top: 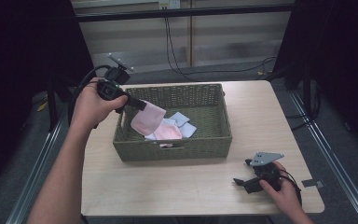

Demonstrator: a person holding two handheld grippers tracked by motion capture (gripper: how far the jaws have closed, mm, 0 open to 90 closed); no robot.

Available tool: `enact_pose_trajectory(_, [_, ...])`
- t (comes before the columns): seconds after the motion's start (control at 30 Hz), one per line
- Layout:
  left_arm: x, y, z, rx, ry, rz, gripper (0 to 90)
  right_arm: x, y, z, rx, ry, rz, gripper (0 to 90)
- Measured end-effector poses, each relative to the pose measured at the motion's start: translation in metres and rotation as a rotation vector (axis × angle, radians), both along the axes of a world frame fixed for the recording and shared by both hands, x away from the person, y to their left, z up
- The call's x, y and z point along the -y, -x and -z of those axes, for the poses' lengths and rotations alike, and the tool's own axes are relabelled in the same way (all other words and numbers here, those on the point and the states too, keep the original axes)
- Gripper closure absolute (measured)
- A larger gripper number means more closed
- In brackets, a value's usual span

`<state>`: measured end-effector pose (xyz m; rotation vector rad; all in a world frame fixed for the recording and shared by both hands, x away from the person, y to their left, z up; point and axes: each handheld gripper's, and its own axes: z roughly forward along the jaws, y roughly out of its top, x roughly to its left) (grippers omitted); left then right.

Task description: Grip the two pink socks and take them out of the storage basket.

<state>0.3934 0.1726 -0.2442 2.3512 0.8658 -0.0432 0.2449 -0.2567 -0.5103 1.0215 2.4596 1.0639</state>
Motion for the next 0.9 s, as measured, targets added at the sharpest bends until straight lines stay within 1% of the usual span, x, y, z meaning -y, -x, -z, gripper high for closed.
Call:
enact_pose_trajectory(0.03, [0.001, 0.003, 0.0, 0.002, -0.006, -0.005, 89.5, 0.0, 0.0, 0.0, -0.001, -0.001, 0.001, 11.3])
enact_pose_trajectory(0.07, [0.002, 0.005, 0.0, 0.006, -0.014, 0.007, 89.5, 0.0, 0.0, 0.0, -0.001, 0.0, 0.001, 11.3])
enact_pose_trajectory(0.1, [0.002, 0.005, 0.0, 0.006, -0.014, 0.007, 89.5, 0.0, 0.0, 0.0, -0.001, 0.0, 0.001, 11.3])
enact_pose_trajectory(0.13, [0.002, 0.009, 0.0, 0.0, -0.018, 0.01, 89.5, 0.0, 0.0, 0.0, -0.001, -0.001, 0.001, 11.2])
enact_pose_trajectory(0.17, [0.002, 0.009, 0.0, 0.0, -0.018, 0.01, 89.5, 0.0, 0.0, 0.0, -0.001, -0.001, 0.001, 11.2])
enact_pose_trajectory(0.2, [0.002, 0.013, 0.001, 0.001, -0.02, 0.019, 89.5, 0.0, 0.0, 0.0, 0.001, 0.0, -0.002, 11.2])
enact_pose_trajectory(0.27, [0.003, 0.018, 0.0, 0.006, -0.008, 0.031, 89.5, 0.0, 0.0, 0.0, 0.002, 0.001, -0.003, 11.2])
enact_pose_trajectory(0.3, [0.003, 0.018, 0.0, 0.006, -0.008, 0.031, 89.5, 0.0, 0.0, 0.0, 0.002, 0.001, -0.003, 11.2])
enact_pose_trajectory(0.33, [0.003, 0.023, 0.0, 0.009, -0.004, 0.043, 89.4, 0.0, 0.0, 0.0, 0.001, 0.001, -0.004, 11.2])
enact_pose_trajectory(0.37, [0.003, 0.023, 0.0, 0.009, -0.004, 0.043, 89.4, 0.0, 0.0, 0.0, 0.001, 0.001, -0.004, 11.2])
enact_pose_trajectory(0.4, [0.004, 0.027, 0.001, 0.01, -0.002, 0.049, 89.4, 0.0, 0.0, 0.0, 0.001, 0.001, -0.004, 11.2])
enact_pose_trajectory(0.57, [0.003, 0.033, 0.003, 0.01, 0.015, 0.056, 89.3, 0.0, 0.0, 0.0, 0.002, 0.001, -0.006, 11.2])
enact_pose_trajectory(0.63, [0.002, 0.036, 0.006, 0.007, 0.015, 0.065, 89.3, 0.0, 0.0, 0.0, 0.001, 0.001, -0.006, 11.3])
enact_pose_trajectory(0.67, [0.002, 0.039, 0.01, -0.003, 0.02, 0.069, 89.3, 0.0, 0.0, 0.0, 0.004, 0.001, -0.009, 11.3])
enact_pose_trajectory(0.7, [0.002, 0.039, 0.01, -0.003, 0.02, 0.069, 89.3, 0.0, 0.0, 0.0, 0.004, 0.001, -0.009, 11.3])
enact_pose_trajectory(0.77, [0.002, 0.043, 0.015, -0.006, 0.029, 0.077, 89.3, 0.0, 0.0, 0.0, 0.001, 0.001, -0.008, 11.3])
enact_pose_trajectory(0.9, [0.003, 0.048, 0.019, -0.007, 0.023, 0.094, 89.3, 0.0, 0.0, 0.0, 0.001, 0.001, -0.008, 11.3])
